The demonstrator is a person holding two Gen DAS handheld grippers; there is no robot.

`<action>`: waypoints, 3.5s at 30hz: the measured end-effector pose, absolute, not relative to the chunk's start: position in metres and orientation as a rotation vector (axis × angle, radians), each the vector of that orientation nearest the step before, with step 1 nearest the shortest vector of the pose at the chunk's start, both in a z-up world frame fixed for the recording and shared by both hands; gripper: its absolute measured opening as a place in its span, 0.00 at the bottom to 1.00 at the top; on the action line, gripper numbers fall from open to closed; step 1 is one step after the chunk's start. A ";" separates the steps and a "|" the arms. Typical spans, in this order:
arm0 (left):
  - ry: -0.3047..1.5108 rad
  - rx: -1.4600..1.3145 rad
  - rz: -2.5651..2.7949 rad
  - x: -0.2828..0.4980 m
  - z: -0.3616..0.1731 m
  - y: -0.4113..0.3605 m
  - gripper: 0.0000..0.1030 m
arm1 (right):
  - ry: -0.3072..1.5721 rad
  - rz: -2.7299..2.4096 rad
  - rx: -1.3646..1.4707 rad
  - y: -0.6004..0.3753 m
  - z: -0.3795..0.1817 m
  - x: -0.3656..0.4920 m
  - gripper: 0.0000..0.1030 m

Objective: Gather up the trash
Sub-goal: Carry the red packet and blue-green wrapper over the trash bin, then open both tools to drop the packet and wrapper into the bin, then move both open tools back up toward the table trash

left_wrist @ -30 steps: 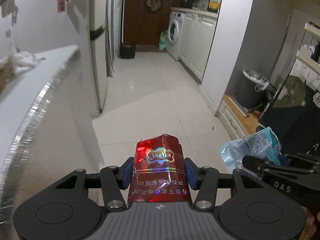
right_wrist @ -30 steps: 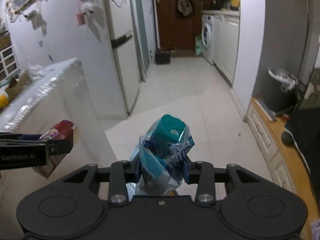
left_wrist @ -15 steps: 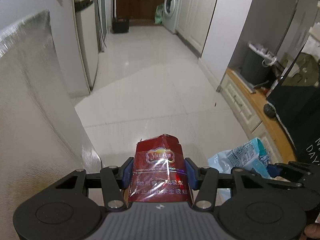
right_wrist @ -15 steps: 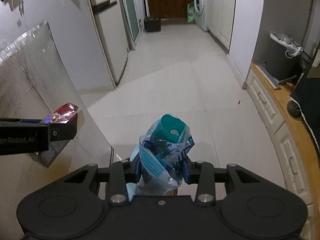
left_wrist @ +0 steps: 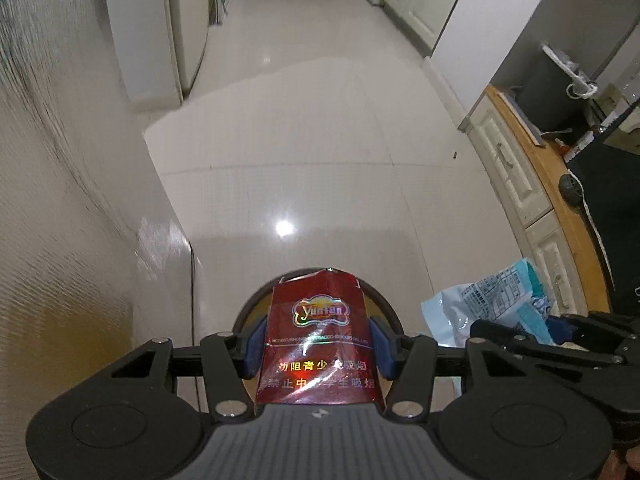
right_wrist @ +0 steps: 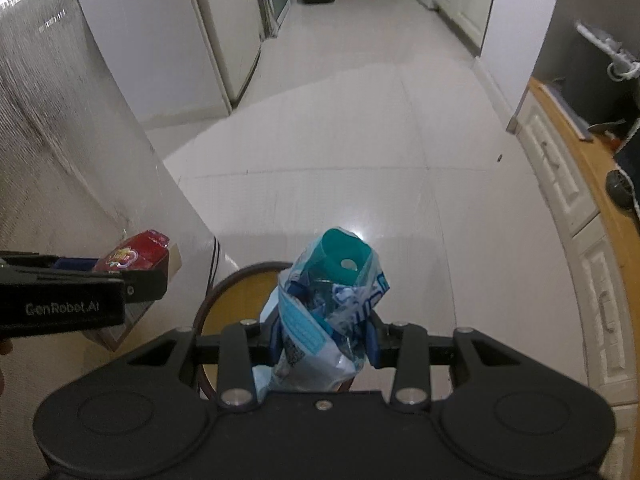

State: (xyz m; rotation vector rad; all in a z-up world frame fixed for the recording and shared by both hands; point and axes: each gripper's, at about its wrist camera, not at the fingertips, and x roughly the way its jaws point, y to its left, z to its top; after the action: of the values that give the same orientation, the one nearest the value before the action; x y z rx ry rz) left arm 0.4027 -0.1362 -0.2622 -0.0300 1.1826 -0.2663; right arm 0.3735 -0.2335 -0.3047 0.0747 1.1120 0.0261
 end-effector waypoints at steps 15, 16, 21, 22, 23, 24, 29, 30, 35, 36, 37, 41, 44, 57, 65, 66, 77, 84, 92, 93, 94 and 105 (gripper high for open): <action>1.316 -0.081 -0.267 0.426 -0.323 -0.137 0.52 | 1.250 0.057 0.047 -0.226 -0.364 0.398 0.39; 1.324 -0.084 -0.268 0.427 -0.326 -0.137 0.52 | 1.260 0.062 0.037 -0.224 -0.367 0.399 0.39; 1.359 -0.109 -0.269 0.429 -0.341 -0.135 0.52 | 1.296 0.077 -0.007 -0.218 -0.379 0.402 0.39; 1.362 -0.112 -0.268 0.430 -0.343 -0.135 0.52 | 1.300 0.077 -0.010 -0.217 -0.380 0.402 0.39; 1.362 -0.117 -0.266 0.430 -0.345 -0.135 0.53 | 1.303 0.078 -0.013 -0.217 -0.382 0.403 0.39; 1.362 -0.125 -0.262 0.430 -0.346 -0.134 0.54 | 1.305 0.080 -0.014 -0.216 -0.383 0.404 0.39; 1.380 -0.121 -0.236 0.431 -0.355 -0.133 0.69 | 1.320 0.090 -0.023 -0.216 -0.388 0.408 0.39; 1.384 -0.112 -0.234 0.430 -0.356 -0.133 0.71 | 1.322 0.094 -0.026 -0.216 -0.389 0.409 0.39; 1.393 -0.079 -0.213 0.429 -0.359 -0.133 0.78 | 1.321 0.104 -0.029 -0.216 -0.390 0.410 0.40; 1.396 -0.074 -0.208 0.428 -0.359 -0.132 0.79 | 1.321 0.106 -0.028 -0.216 -0.390 0.410 0.40; 1.401 -0.070 -0.200 0.428 -0.360 -0.131 0.81 | 1.321 0.107 -0.027 -0.216 -0.391 0.410 0.40; 1.421 -0.042 -0.152 0.428 -0.365 -0.124 0.84 | 1.322 0.114 -0.033 -0.216 -0.393 0.409 0.42; 1.435 -0.030 -0.118 0.428 -0.367 -0.116 0.87 | 1.327 0.116 -0.030 -0.218 -0.394 0.409 0.43; 1.447 -0.009 -0.104 0.427 -0.368 -0.111 0.98 | 1.314 0.127 -0.044 -0.217 -0.399 0.405 0.72; 1.447 0.014 -0.102 0.424 -0.365 -0.111 1.00 | 1.350 0.113 -0.058 -0.219 -0.402 0.404 0.95; 1.446 0.016 -0.101 0.424 -0.364 -0.111 1.00 | 1.352 0.111 -0.062 -0.219 -0.402 0.403 0.96; 1.424 0.026 -0.099 0.418 -0.346 -0.107 1.00 | 1.344 0.053 -0.050 -0.231 -0.390 0.396 1.00; 1.397 0.042 -0.109 0.409 -0.327 -0.107 1.00 | 1.325 0.018 -0.017 -0.239 -0.373 0.389 1.00; 1.355 0.058 -0.108 0.396 -0.299 -0.105 1.00 | 1.320 0.002 -0.006 -0.244 -0.352 0.378 1.00; 1.350 0.059 -0.108 0.394 -0.296 -0.104 1.00 | 1.320 -0.001 -0.001 -0.246 -0.349 0.377 1.00; 1.345 0.061 -0.108 0.393 -0.293 -0.104 1.00 | 1.321 -0.004 0.004 -0.247 -0.346 0.375 1.00; 1.242 0.057 -0.113 0.372 -0.243 -0.102 1.00 | 1.253 -0.033 0.050 -0.261 -0.303 0.354 1.00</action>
State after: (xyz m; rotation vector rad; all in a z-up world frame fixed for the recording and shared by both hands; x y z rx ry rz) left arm 0.3720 -0.1015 -0.2426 0.0569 1.2425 -0.1130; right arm 0.3537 -0.2610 -0.3029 0.0501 1.2527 -0.0334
